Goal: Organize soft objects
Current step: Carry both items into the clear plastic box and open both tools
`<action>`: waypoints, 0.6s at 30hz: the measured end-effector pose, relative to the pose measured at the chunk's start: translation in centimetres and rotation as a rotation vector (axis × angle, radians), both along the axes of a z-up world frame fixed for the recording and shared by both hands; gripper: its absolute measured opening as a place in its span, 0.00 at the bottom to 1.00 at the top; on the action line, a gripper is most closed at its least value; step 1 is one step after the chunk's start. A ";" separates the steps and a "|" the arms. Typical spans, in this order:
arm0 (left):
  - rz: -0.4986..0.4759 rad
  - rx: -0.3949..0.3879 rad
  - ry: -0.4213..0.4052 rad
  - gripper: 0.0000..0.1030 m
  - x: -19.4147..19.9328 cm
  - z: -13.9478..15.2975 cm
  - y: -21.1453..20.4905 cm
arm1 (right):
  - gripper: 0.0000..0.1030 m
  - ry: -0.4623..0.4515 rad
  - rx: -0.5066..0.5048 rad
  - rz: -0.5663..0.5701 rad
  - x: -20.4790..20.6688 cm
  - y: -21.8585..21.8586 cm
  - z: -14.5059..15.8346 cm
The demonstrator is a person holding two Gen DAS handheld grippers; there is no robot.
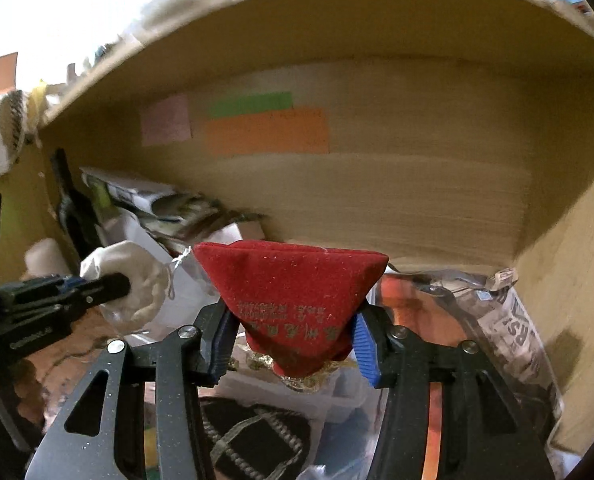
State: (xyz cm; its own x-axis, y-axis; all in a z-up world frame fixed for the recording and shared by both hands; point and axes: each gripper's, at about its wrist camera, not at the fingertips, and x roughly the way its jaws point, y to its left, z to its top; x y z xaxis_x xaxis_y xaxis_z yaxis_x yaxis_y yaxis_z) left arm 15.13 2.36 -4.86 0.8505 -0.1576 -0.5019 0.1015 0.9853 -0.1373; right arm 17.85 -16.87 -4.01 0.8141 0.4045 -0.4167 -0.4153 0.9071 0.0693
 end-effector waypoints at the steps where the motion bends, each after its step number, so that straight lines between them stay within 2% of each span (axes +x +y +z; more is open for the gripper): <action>1: -0.003 0.006 0.017 0.16 0.6 -0.2 -0.1 | 0.47 0.018 -0.012 0.000 0.8 0.2 -0.4; 12: -0.059 0.022 0.219 0.16 6.2 -3.7 -0.5 | 0.47 0.178 -0.132 0.054 5.1 2.0 -4.1; 16: -0.073 0.033 0.262 0.16 7.2 -4.7 -0.7 | 0.47 0.231 -0.156 0.092 5.7 2.6 -5.2; 18: -0.074 0.046 0.267 0.16 7.4 -4.9 -0.9 | 0.51 0.244 -0.167 0.105 5.7 3.0 -5.4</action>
State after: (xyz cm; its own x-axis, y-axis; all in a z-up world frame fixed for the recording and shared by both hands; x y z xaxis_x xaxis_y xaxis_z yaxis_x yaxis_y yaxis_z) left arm 22.48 1.46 -9.73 0.6746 -0.1861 -0.7144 0.1396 0.9824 -0.1241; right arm 23.55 -13.88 -9.41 0.6390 0.3903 -0.6628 -0.4966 0.8674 0.0320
